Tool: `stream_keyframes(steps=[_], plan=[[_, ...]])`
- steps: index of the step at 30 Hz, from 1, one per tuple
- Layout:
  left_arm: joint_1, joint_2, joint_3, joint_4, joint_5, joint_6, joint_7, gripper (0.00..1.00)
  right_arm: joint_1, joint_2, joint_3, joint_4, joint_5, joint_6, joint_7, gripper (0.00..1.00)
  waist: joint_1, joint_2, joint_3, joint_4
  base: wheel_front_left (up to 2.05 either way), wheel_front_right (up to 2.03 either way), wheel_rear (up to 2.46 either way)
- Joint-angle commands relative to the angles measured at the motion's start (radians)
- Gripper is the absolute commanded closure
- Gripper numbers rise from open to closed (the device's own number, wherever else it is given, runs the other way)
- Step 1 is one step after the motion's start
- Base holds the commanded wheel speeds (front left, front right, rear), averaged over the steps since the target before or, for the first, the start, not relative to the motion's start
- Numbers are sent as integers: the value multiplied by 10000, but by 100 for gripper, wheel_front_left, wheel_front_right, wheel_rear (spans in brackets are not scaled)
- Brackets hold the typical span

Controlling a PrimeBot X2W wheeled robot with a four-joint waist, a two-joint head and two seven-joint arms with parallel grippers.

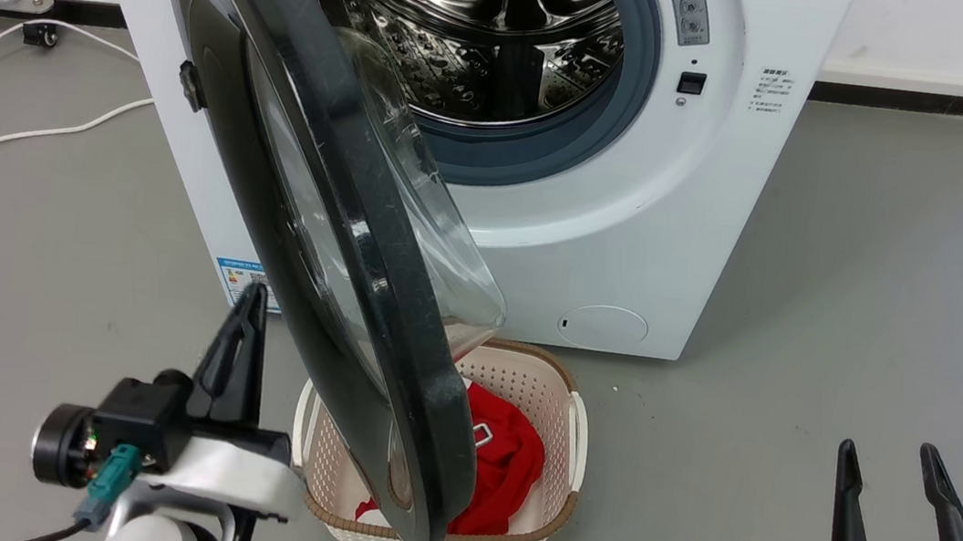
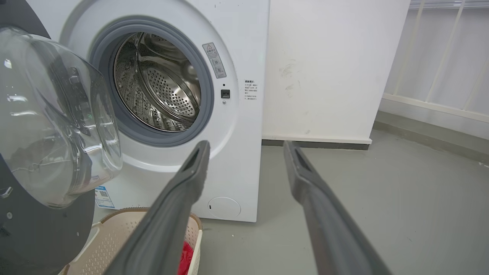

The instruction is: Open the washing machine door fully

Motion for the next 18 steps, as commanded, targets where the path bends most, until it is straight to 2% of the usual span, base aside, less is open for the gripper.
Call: stream_keyframes(steps=[1,6,18], plan=[[-206,-3,69,-347,-12,66,-26,100,-16,22,-2,-52,66,-7,30,0,0,0,-4,4,0,0,0],[-344,-2,206,-1369,58,158,-24,100,44,22,3,-64,81,-7,53,0,0,0,-10,15,0,0,0],[-897,-3,62,-5156,360,362,-24,100,18,23,30,-34,122,-7,106,0,0,0,-27,30,0,0,0]])
